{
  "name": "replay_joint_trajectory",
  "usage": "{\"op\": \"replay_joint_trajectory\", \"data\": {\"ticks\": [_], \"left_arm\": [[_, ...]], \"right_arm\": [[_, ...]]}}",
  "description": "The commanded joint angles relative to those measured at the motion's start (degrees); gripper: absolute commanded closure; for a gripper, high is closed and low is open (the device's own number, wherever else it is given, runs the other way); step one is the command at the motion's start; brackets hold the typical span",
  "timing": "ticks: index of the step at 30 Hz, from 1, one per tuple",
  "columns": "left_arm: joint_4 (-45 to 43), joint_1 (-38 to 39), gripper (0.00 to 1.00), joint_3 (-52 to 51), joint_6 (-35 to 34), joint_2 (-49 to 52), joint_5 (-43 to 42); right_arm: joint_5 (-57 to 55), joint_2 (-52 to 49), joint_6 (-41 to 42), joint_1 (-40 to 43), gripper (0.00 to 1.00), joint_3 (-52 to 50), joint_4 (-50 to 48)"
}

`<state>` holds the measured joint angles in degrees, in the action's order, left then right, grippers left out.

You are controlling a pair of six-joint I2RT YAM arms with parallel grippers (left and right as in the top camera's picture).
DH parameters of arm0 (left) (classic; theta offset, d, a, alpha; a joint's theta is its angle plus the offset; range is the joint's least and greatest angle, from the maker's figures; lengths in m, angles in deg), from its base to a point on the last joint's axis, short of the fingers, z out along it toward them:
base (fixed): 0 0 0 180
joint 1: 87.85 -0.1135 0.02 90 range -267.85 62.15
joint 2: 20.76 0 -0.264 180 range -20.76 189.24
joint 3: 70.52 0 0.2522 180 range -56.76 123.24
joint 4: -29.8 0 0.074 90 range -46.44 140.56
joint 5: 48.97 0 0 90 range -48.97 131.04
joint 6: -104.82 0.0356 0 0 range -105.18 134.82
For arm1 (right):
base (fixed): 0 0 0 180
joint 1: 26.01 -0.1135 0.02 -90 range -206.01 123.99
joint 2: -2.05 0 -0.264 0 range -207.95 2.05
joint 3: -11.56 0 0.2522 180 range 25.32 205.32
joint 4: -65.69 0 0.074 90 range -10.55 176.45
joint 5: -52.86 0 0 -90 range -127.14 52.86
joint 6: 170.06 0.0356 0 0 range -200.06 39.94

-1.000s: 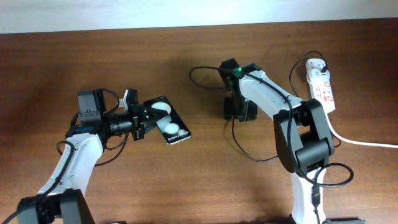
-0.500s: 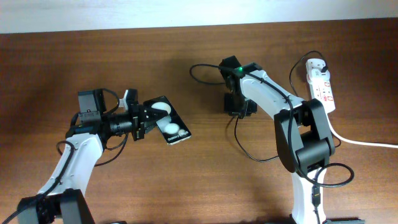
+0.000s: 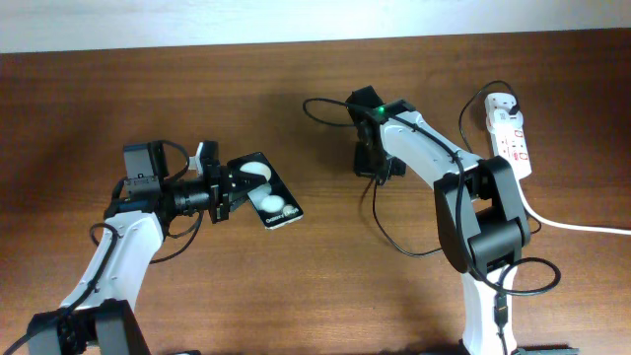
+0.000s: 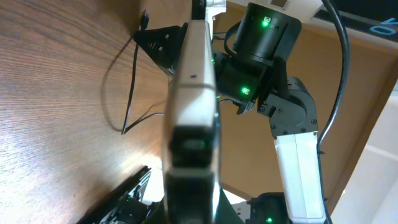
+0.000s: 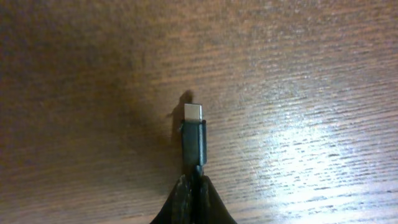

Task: Plug charger to phone and switch on socket
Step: 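Move the right gripper to the black cable and grasp its USB-C end, then insert the USB-C plug into the phone's bottom port with the right gripper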

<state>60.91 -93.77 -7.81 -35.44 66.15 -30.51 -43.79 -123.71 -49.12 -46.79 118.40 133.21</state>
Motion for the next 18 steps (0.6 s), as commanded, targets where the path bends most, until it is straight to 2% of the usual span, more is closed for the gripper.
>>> {"op": "replay_joint_trajectory", "data": {"ticks": [1,3,4,5,9,11,14,16,18], "left_arm": [[-0.7,-0.1,1.00,0.3,1.7,0.2,-4.3],[-4.4,-0.1,1.00,0.3,2.6,0.2,-6.3],[-7.7,-0.1,1.00,0.3,2.6,0.2,-7.7],[-12.1,-0.1,1.00,0.3,2.6,0.2,-8.9],[-17.6,0.9,1.00,0.3,2.0,1.8,-7.6],[-22.8,3.3,1.00,0.3,-2.9,3.8,-5.2],[-39.2,8.5,1.00,0.3,-12.5,8.0,-5.3],[-45.8,9.7,1.00,0.3,-16.1,8.8,-5.4],[-51.9,9.7,1.00,0.3,-22.5,8.8,-6.6]], "right_arm": [[2.0,-0.3,-0.7,0.3,0.96,2.1,2.4],[2.3,2.9,-1.4,0.3,0.96,4.7,5.5],[3.6,6.9,-4.3,0.3,0.96,5.8,7.5],[4.3,12.5,-5.3,0.3,0.96,5.8,9.8],[9.3,32.7,-8.2,0.3,0.96,5.8,19.0],[12.7,39.7,-8.3,0.0,0.96,5.8,24.2],[14.4,46.5,-9.8,-2.9,0.96,4.7,30.1],[16.6,49.3,-11.0,-6.4,0.96,2.6,30.5],[17.0,50.5,-11.0,-11.2,0.96,-1.5,29.5]]}}
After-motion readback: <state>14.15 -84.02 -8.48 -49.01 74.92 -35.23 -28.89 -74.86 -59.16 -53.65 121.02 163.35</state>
